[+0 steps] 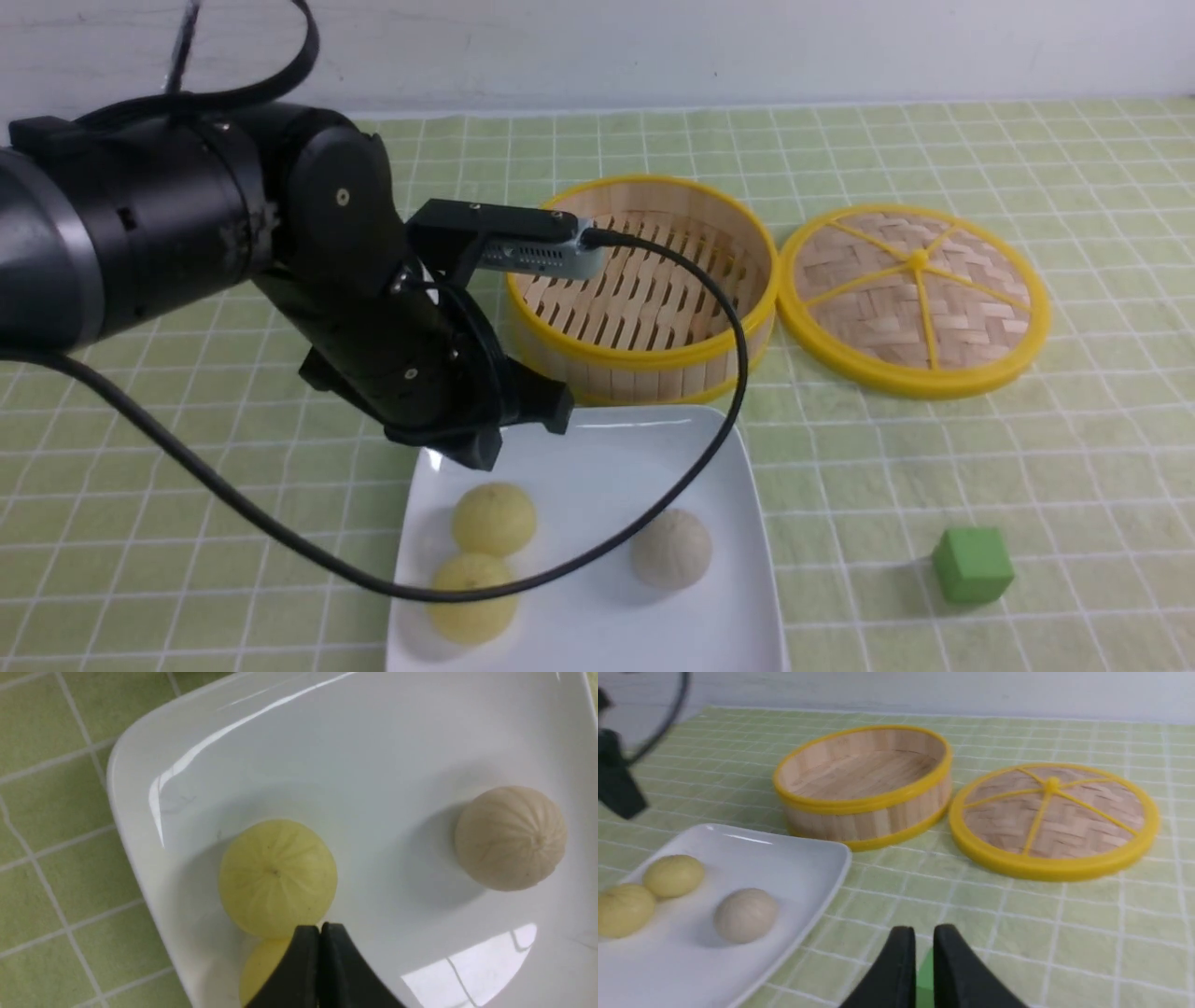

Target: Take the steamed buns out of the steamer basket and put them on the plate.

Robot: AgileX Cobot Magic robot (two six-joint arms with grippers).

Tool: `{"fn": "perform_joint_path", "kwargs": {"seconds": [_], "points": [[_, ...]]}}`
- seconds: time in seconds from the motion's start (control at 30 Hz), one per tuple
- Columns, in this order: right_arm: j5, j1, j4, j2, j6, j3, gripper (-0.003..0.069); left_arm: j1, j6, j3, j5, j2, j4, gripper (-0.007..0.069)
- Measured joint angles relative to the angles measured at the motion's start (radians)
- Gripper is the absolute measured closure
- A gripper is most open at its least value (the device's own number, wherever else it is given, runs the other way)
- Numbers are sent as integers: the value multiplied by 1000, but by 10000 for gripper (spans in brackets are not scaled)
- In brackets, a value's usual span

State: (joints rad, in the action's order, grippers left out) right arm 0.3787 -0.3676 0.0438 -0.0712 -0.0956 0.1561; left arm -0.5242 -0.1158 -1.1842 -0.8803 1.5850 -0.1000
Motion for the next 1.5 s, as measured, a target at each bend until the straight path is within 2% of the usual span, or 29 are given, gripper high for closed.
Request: {"fn": "perform_joint_path", "kwargs": {"seconds": [0.1, 0.17, 0.37, 0.5, 0.63, 0.67, 0.7, 0.8, 0.87, 0.9, 0.93, 1.0, 1.07, 1.2, 1.5], "points": [[0, 74, -19, 30, 0, -53, 574, 0, -14, 0, 1, -11, 0, 612], [5, 159, -28, 74, 0, -114, 571, 0, -20, 1, 0, -38, 0, 612], [15, 276, -31, 83, 0, -175, 559, 0, -33, 3, -49, -153, 37, 612], [19, 294, -34, 83, 0, -175, 558, 0, -37, 18, -114, -261, 84, 612], [19, 296, -34, 83, 0, -175, 554, 0, -58, 111, -147, -449, 100, 612], [19, 296, -34, 83, 0, -175, 550, 0, -75, 206, -130, -568, 100, 612], [19, 296, -34, 83, 0, -175, 550, 0, -75, 206, -130, -568, 100, 612], [19, 296, -34, 83, 0, -175, 545, 0, -110, 413, 2, -785, 100, 612], [19, 296, -34, 83, 0, -175, 544, 0, -174, 558, 180, -939, 100, 612], [19, 296, -34, 83, 0, -175, 543, 0, -194, 581, 214, -963, 100, 612], [19, 296, -34, 83, 0, -175, 541, 0, -242, 655, 332, -1047, 94, 610], [19, 296, -34, 83, 0, -175, 540, 0, -272, 704, 410, -1103, 94, 608], [19, 296, -34, 83, 0, -175, 537, 0, -319, 808, 575, -1241, 94, 607], [19, 296, -34, 83, 0, -175, 532, 0, -329, 915, 663, -1376, 94, 606], [19, 296, -34, 83, 1, -175, 519, 0, -329, 1037, 672, -1445, 100, 595]]}}
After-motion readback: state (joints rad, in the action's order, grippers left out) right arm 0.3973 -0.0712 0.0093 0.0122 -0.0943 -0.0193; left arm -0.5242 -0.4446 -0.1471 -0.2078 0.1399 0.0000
